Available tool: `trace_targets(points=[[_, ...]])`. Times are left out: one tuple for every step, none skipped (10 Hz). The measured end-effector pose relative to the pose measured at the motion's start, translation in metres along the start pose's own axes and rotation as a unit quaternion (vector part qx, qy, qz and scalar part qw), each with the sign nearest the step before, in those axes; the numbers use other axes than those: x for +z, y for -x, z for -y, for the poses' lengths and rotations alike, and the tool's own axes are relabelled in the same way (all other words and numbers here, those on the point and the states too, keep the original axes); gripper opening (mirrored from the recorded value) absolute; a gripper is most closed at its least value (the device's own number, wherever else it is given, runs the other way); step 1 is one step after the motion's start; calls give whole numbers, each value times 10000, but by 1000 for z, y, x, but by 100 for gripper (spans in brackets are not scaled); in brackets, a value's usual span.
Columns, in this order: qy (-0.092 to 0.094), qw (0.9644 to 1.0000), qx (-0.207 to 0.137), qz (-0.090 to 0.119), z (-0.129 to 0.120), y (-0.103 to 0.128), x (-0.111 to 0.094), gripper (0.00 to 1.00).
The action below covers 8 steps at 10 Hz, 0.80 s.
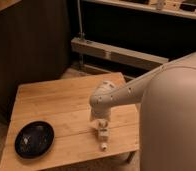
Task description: Place the bottle in the ceramic bowl
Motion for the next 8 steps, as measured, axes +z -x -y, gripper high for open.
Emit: trace_targets(points=[[-1,10000,1,-9,0,0,1,65],[-6,10000,-5,-22,-1,0,3,65],[-21,10000,-19,-28,-1,0,5,65],[-34,10000,-24,-40,-1,0,7,65],[-41,10000,-16,-56,-1,0,10,65],[-29,10000,-9,-67,-1,0,12,65],[-11,10000,-24,-86,0,0,15,65],[16,9999,-29,-113,0,-1,18,65]])
